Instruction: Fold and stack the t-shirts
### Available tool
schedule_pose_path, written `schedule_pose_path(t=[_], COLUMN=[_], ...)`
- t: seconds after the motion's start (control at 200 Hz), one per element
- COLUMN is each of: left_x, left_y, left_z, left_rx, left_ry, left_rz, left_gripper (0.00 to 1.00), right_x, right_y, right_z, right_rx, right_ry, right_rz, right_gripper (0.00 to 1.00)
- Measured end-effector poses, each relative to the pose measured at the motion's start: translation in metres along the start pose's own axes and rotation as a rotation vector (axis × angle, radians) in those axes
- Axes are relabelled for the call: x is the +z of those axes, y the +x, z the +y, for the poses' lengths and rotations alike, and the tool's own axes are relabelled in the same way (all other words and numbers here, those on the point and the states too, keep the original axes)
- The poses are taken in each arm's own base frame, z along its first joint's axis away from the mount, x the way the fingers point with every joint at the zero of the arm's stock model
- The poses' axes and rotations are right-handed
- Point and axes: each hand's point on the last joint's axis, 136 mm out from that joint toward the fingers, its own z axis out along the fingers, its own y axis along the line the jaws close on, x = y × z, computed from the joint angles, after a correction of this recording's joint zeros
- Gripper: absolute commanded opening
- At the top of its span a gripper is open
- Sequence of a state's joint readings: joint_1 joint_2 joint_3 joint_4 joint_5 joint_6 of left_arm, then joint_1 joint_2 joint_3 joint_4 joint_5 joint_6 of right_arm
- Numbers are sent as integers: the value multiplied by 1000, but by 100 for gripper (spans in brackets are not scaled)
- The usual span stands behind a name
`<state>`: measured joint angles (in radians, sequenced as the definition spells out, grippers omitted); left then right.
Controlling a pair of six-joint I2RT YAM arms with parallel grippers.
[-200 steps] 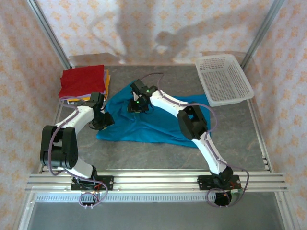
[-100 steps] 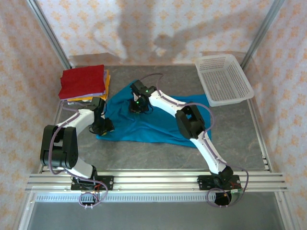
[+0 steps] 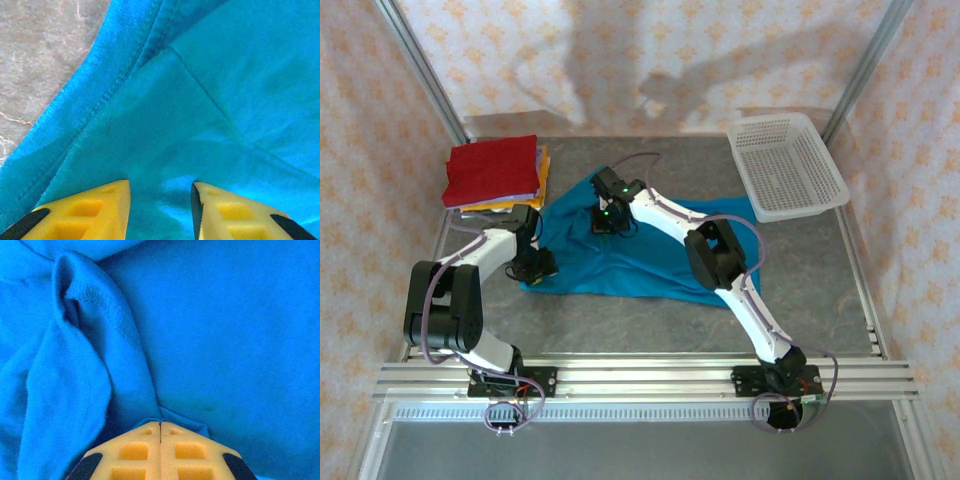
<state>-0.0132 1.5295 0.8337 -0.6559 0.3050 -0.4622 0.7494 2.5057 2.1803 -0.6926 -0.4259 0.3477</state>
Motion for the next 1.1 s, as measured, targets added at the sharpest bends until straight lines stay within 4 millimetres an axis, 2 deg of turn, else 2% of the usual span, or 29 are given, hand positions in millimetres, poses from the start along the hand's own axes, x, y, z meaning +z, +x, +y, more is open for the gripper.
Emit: schedule_pose_path(t=[0.155, 0.385, 0.511, 0.716, 0.846, 1.101], left_x=[4, 9, 9, 10, 10, 3], left_y=[3, 2, 2, 2, 2, 4], left_z=[2, 2, 2, 3, 3, -6], left_rx=[0, 13, 15, 18, 17, 46], left_ry=[-9, -20, -30, -35, -35, -20], left_rz=[16, 44, 55, 62, 62, 51], left_gripper=[38, 38, 38, 38, 38, 38], right_x=[-8, -44, -54, -54, -50, -42], right_y=[5, 8, 8, -5, -17, -5], right_z=[-5, -4, -16, -46, -53, -63], right_rx=[9, 21, 52, 113, 131, 183], right_ry=[21, 24, 29, 57, 67, 95], right_rz=[-2, -44, -65, -79, -85, -45], right_gripper=[0, 0, 0, 0, 0, 0])
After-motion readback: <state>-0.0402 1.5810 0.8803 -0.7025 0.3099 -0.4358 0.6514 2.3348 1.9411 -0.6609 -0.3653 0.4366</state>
